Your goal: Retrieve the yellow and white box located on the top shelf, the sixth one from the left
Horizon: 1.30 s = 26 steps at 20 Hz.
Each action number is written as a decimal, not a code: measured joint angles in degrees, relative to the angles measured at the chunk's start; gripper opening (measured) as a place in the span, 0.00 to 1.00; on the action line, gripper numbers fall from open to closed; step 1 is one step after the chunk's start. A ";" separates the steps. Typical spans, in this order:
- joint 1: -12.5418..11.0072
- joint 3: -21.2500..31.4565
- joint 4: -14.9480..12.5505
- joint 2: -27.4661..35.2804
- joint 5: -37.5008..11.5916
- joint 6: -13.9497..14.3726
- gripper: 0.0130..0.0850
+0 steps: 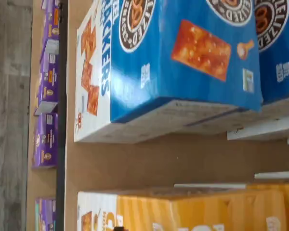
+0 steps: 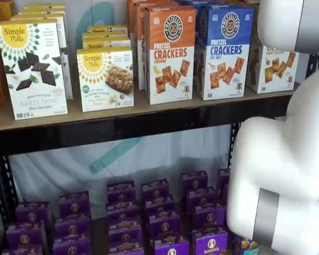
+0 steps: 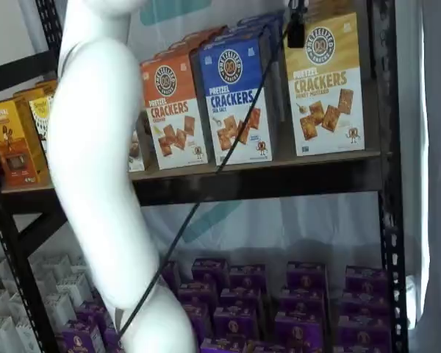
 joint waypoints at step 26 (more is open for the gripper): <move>3.91 -10.18 -6.71 6.89 5.18 2.62 1.00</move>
